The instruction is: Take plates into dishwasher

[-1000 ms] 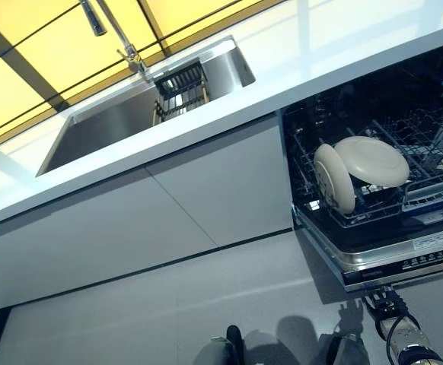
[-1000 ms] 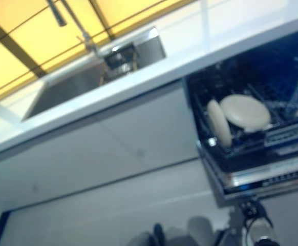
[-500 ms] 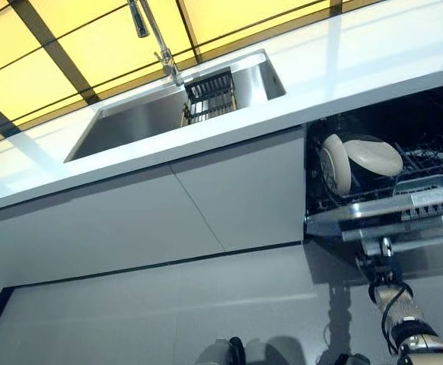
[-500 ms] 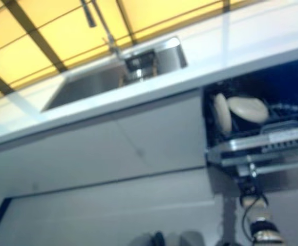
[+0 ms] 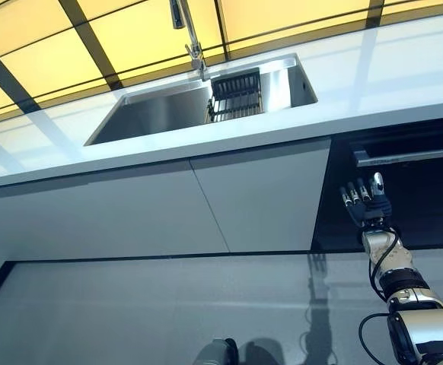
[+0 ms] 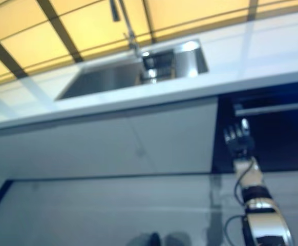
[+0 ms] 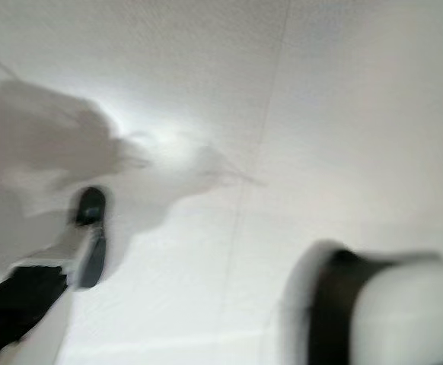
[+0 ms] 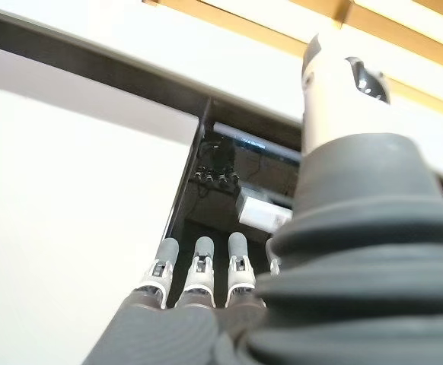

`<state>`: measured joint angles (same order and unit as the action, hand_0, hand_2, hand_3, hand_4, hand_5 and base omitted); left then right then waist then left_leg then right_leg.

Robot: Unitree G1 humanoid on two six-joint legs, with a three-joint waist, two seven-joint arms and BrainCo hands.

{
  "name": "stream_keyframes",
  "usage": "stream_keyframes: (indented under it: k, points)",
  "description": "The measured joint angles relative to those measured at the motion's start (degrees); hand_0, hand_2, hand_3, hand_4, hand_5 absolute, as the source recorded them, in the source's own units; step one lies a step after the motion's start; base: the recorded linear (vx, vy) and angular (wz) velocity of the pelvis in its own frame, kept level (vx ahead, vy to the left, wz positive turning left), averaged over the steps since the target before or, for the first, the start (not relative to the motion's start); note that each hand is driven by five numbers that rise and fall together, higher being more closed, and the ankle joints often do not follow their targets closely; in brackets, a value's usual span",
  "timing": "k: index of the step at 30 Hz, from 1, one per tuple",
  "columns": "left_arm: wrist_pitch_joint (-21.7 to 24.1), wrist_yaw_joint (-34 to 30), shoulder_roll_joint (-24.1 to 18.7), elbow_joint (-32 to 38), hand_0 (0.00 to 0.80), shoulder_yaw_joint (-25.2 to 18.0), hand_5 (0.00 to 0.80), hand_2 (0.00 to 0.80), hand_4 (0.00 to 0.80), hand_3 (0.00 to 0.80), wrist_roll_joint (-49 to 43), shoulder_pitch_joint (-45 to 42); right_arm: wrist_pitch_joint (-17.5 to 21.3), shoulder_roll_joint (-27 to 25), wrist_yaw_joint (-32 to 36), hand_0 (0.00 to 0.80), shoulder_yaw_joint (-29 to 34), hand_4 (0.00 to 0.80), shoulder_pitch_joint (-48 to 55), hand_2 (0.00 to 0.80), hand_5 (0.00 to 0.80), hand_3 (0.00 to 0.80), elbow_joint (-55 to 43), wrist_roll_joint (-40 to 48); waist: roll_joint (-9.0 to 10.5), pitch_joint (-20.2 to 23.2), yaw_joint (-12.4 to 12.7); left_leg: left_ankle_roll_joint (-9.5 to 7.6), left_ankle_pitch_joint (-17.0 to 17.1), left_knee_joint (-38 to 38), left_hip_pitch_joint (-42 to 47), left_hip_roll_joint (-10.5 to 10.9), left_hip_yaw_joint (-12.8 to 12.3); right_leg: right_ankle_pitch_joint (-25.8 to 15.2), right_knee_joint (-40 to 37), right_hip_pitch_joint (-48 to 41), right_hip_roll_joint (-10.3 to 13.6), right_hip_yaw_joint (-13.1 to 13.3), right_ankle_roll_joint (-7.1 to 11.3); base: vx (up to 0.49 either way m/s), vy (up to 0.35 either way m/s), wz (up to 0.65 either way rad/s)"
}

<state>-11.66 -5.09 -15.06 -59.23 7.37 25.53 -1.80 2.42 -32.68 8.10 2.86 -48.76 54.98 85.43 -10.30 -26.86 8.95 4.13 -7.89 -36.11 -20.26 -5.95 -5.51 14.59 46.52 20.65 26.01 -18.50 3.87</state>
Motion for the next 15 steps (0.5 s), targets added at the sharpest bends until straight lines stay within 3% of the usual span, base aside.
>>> stream_keyframes:
  k: [6, 10, 15]
  points:
    - [0.4, 0.0, -1.5, -0.1, 0.000, -0.1, 0.000, 0.000, 0.000, 0.000, 0.0, 0.3, -3.1, 0.4, -0.1, 0.000, -0.6, 0.000, 2.0, 0.000, 0.000, 0.000, 1.0, -5.3, 2.06, 1.2, 0.1, 0.36, 1.8, 5.7, 3.7, -0.7, -0.6, -1.9, -6.1, -3.8, -2.2, -1.0, 0.43, 0.022, -0.008, 0.00]
    - [1.2, 0.0, -1.7, -0.6, 0.000, -0.3, 0.000, 0.000, 0.000, 0.000, 0.1, 0.8, -5.0, 1.5, 0.1, 0.000, -0.5, 0.000, 6.4, 0.000, 0.000, 0.000, 1.7, -8.8, 3.33, 3.1, -0.2, 0.94, 5.2, 14.8, 8.0, -0.8, -1.0, -5.5, -15.1, -8.2, -5.5, -1.5, 0.91, 0.118, -0.020, 0.01]
    - [1.4, 0.1, -1.6, -2.7, 0.000, -2.0, 0.000, 0.000, 0.000, 0.000, 0.1, 0.4, -9.0, 5.3, 0.7, 0.000, -1.6, 0.000, 18.0, 0.000, 0.000, 0.000, 2.3, -19.1, 5.53, 10.2, -0.3, 1.10, 9.1, 27.4, 15.2, -0.8, -2.2, -10.1, -28.6, -15.3, -9.5, -2.7, 2.35, 0.144, 0.005, -0.01]
